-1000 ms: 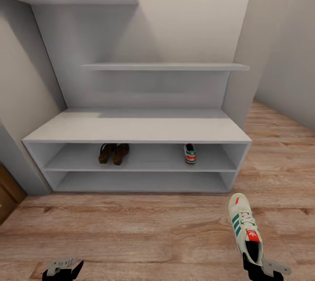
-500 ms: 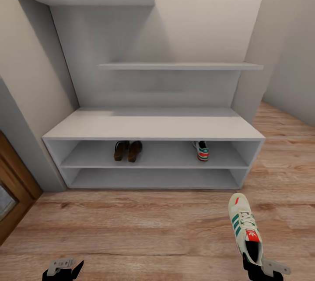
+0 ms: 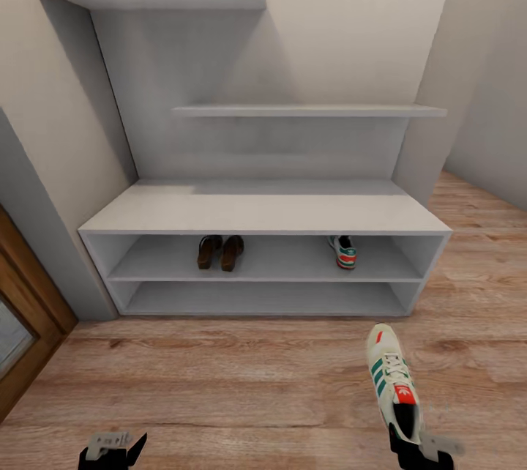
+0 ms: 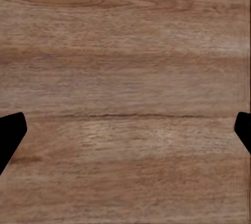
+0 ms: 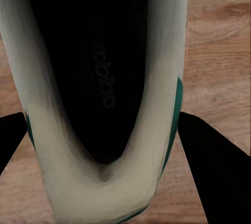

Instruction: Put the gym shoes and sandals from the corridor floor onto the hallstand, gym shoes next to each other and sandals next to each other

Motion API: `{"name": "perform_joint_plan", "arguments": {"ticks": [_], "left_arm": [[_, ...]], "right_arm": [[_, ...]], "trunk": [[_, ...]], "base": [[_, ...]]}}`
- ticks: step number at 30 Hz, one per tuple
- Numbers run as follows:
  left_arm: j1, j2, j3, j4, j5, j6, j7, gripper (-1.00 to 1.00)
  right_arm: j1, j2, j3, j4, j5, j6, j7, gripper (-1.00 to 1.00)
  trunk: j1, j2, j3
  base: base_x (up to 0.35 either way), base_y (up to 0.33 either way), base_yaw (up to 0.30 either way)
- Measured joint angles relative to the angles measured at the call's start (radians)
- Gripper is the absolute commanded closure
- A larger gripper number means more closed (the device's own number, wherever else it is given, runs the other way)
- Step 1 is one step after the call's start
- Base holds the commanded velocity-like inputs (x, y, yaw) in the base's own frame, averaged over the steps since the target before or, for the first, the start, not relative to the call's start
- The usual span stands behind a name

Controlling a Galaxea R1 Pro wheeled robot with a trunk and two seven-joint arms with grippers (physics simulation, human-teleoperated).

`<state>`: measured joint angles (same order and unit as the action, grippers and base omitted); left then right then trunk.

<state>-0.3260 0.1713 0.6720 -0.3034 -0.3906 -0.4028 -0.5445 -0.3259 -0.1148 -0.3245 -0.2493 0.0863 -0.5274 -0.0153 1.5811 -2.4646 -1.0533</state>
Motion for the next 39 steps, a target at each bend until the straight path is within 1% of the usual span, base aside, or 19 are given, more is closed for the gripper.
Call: {"name": "perform_joint_plan", "arguments": {"ticks": [1, 3, 4, 6, 10, 12, 13, 16, 17, 19, 20, 23, 24, 27, 30, 31, 32, 36, 39], "left_arm": [[0.002, 0.001, 0.000, 0.006, -0.001, -0.017, -0.021, -1.00], [0.005, 0.001, 0.000, 0.012, 0.000, -0.030, -0.045, -1.00], [0.008, 0.002, 0.000, 0.016, -0.001, -0.038, -0.067, -1.00], [0.009, 0.002, 0.000, 0.018, -0.001, -0.044, -0.084, -1.00], [0.012, 0.002, 0.000, 0.023, -0.004, -0.050, -0.108, -1.00], [0.012, 0.002, -0.001, 0.024, -0.005, -0.050, -0.111, -1.00], [0.012, 0.001, -0.001, 0.025, -0.006, -0.051, -0.113, -1.00], [0.012, 0.001, -0.002, 0.025, -0.007, -0.051, -0.115, -1.00], [0.012, 0.001, -0.002, 0.025, -0.007, -0.051, -0.116, -1.00], [0.012, 0.001, -0.002, 0.025, -0.007, -0.051, -0.116, -1.00], [0.012, 0.001, -0.002, 0.026, -0.007, -0.052, -0.116, -1.00], [0.012, 0.001, -0.002, 0.025, -0.007, -0.052, -0.116, -1.00], [0.012, 0.002, -0.002, 0.026, -0.008, -0.052, -0.116, -1.00], [0.012, 0.003, -0.002, 0.026, -0.007, -0.052, -0.117, -1.00], [0.012, 0.004, -0.002, 0.026, -0.008, -0.052, -0.117, -1.00], [0.012, 0.004, -0.002, 0.026, -0.008, -0.052, -0.117, -1.00], [0.012, 0.004, -0.002, 0.025, -0.007, -0.052, -0.118, -1.00], [0.012, 0.000, -0.004, 0.024, -0.007, -0.052, -0.118, -1.00], [0.012, 0.000, -0.004, 0.024, -0.007, -0.052, -0.118, -1.00]], "right_arm": [[0.000, 0.010, 0.017, -0.003, 0.004, 0.016, -0.001, 1.00], [0.001, 0.018, 0.027, -0.010, 0.006, 0.041, -0.002, 1.00], [0.001, 0.025, 0.042, -0.020, 0.012, 0.076, -0.003, 1.00], [-0.001, 0.033, 0.051, -0.036, 0.015, 0.122, -0.003, 1.00], [-0.017, 0.065, 0.079, -0.121, 0.028, 0.295, -0.004, 1.00], [-0.025, 0.077, 0.086, -0.163, 0.033, 0.362, -0.005, 1.00], [-0.032, 0.089, 0.097, -0.206, 0.038, 0.429, -0.006, 1.00], [-0.048, 0.105, 0.114, -0.270, 0.045, 0.529, -0.009, 1.00], [-0.062, 0.116, 0.127, -0.308, 0.048, 0.589, -0.010, 1.00], [-0.079, 0.127, 0.142, -0.344, 0.050, 0.655, -0.012, 1.00], [-0.098, 0.140, 0.152, -0.371, 0.049, 0.713, -0.013, 1.00], [-0.135, 0.162, 0.161, -0.397, 0.052, 0.788, -0.023, 1.00], [-0.161, 0.177, 0.165, -0.406, 0.051, 0.826, -0.039, 1.00], [-0.205, 0.203, 0.168, -0.412, 0.054, 0.869, -0.083, 1.00], [-0.282, 0.259, 0.172, -0.417, 0.054, 0.910, -0.203, 1.00], [-0.310, 0.278, 0.173, -0.418, 0.054, 0.916, -0.229, 1.00], [-0.326, 0.288, 0.173, -0.417, 0.054, 0.919, -0.241, 1.00], [-0.406, 0.288, 0.172, -0.411, 0.056, 0.925, -0.276, 1.00], [-0.408, 0.288, 0.172, -0.410, 0.053, 0.924, -0.283, 1.00]], "trunk": [[0.000, 0.000, 0.000], [0.000, 0.000, 0.000], [0.000, 0.000, 0.000], [0.000, 0.000, 0.000], [0.000, 0.000, 0.000], [0.000, 0.000, 0.000], [0.000, 0.000, 0.000], [0.000, 0.000, 0.000], [0.000, 0.000, 0.000], [0.000, 0.000, 0.000], [0.000, 0.000, 0.000], [0.000, 0.000, 0.000], [0.000, 0.000, 0.000], [0.000, 0.000, 0.000], [0.000, 0.000, 0.000], [0.000, 0.000, 0.000], [0.000, 0.000, 0.000], [0.000, 0.000, 0.000], [0.000, 0.000, 0.000]], "base": [[0.000, 0.000, 0.000], [0.000, 0.000, 0.000], [0.000, 0.000, 0.000], [0.000, 0.000, 0.000], [0.000, 0.000, 0.000], [0.000, 0.000, 0.000], [0.000, 0.000, 0.000], [0.000, 0.000, 0.000], [0.000, 0.000, 0.000], [0.000, 0.000, 0.000], [0.000, 0.000, 0.000], [0.000, 0.000, 0.000], [0.000, 0.000, 0.000], [0.000, 0.000, 0.000], [0.000, 0.000, 0.000], [0.000, 0.000, 0.000], [0.000, 0.000, 0.000], [0.000, 0.000, 0.000], [0.000, 0.000, 0.000]]}}
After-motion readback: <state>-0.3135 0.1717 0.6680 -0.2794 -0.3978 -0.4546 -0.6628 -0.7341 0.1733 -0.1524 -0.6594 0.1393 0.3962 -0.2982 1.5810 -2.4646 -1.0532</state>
